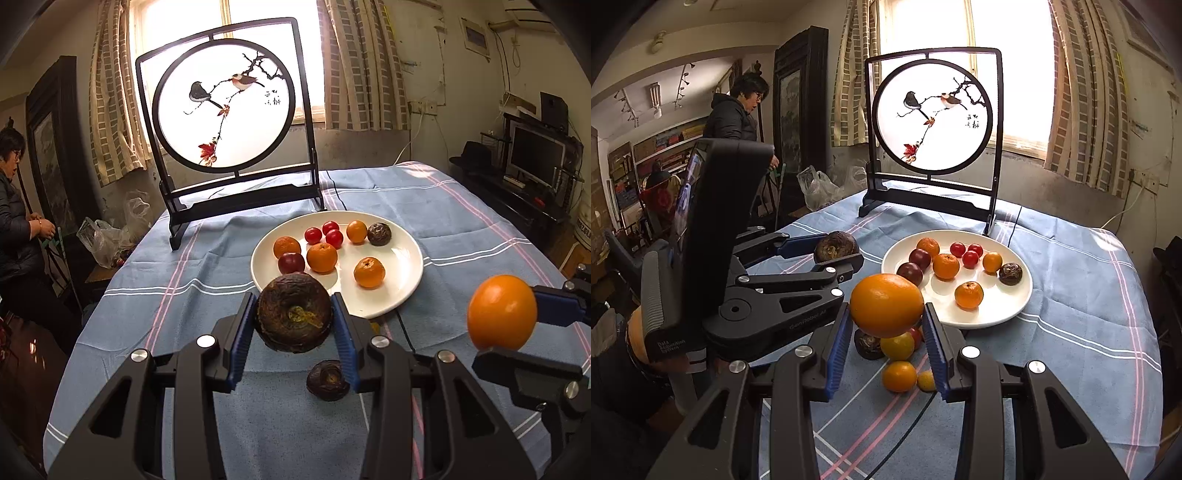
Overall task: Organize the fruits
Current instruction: 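Lower the orange and brown fruit onto the white plate and open both grippers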
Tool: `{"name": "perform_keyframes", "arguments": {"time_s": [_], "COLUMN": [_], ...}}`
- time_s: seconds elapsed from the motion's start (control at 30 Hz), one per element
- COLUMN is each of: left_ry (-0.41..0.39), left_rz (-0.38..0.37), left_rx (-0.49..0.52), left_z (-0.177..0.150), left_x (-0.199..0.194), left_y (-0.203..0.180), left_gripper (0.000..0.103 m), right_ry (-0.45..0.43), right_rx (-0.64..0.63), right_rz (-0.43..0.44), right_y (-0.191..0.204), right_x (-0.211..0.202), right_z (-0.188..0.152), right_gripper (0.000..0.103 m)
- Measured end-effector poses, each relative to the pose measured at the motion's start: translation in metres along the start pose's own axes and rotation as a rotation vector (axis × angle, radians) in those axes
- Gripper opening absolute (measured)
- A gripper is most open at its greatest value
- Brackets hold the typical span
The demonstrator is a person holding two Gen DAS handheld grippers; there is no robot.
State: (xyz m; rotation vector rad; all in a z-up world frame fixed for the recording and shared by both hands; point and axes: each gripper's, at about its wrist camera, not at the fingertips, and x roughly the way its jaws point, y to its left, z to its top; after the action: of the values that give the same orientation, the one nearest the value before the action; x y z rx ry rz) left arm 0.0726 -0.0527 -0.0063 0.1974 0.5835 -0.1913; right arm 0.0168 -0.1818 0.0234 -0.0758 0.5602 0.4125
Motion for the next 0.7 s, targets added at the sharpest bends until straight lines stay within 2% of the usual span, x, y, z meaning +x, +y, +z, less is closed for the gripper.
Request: {"name": "perform_keyframes", "arguments": {"time_s": [0.33,0.5,0.7], "left_ry": [0.023,0.071,0.074], "left_rz": [-0.008,-0.015,-0.023], "left_rx": [0.020,0.028,0.047], "left_z": [0.006,0.009,0.028], "left_x": [0.020,0.044,0.074], "left_y": [0.006,0.010,0.003], "left_gripper": [0.040,0.040,0.040], "right_ry": [0.047,0.094,0.107], "right_rx": [0.014,0.026,0.051], "right_rz": [-0.004,-0.012,-0.029], "right_y": [-0.015,-0.030,-0.050], "right_x": [0.018,0.037,0.058], "right_z": [-0.002,-0.006,0.001], "right_gripper": [0.039,0.039,0.039]}}
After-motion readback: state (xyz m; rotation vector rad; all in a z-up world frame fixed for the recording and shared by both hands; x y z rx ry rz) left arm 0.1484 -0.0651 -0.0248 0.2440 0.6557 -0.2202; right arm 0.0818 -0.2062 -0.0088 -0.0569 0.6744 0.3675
